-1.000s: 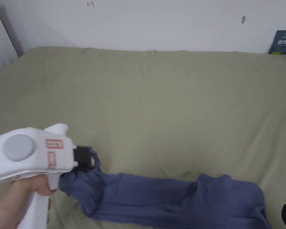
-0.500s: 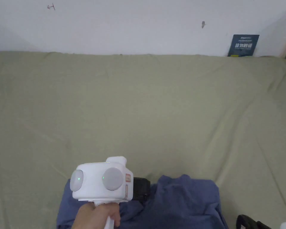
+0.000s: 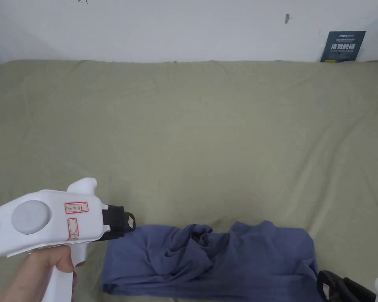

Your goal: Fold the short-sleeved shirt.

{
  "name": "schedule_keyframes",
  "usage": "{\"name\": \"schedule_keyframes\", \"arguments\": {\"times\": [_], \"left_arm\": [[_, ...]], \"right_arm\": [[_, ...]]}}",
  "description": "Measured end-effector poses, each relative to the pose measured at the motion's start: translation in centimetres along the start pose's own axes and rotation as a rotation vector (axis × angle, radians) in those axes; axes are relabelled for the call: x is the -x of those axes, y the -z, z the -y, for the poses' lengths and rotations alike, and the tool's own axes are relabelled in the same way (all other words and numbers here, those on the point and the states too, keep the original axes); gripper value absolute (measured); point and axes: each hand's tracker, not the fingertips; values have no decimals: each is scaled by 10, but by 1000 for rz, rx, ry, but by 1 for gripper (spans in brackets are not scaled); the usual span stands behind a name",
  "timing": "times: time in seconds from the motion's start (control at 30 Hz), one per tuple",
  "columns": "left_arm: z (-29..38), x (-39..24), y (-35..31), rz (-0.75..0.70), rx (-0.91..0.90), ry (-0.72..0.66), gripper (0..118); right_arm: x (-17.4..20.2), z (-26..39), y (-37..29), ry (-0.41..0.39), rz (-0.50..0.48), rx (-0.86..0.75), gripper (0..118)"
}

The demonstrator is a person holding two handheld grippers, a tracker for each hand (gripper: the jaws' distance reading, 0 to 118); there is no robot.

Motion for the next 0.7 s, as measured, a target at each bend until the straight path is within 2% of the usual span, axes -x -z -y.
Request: {"name": "schedule_keyframes", "arguments": {"times": [0.1,0.13,0.17,0.2,0.27,0.37,0.43,0.5,0.63,0.7], "left_arm": [[3,4,37,14,105,-23,0],[23,-15,51,-26,122,-11,0],[31,-21,64,-7,162,-3,0],[43,-29,77,39,199,-18,0],[53,-36,106,231,254,-73,0],[73,-49,137,280,290,-86,0],[83,-47,136,259,271,-69,0],[76,-42,132,328,263,-146,0],[62,-41,117,286,260,-82,0],[53,-40,89,270,221,-50,0]], "right_arm": [[3,2,0,1,3,14,1],[3,2,-1,2,6,17,1],[3,3,-2,1,9,16,1],[3,3,-2,-1,13,17,1],[1,3,-2,2,25,21,1],[-2,3,0,4,35,35,1],[-4,3,0,3,39,35,1],[-5,3,1,10,38,36,1],[-2,2,8,3,29,46,1],[1,1,9,5,24,44,1]]}}
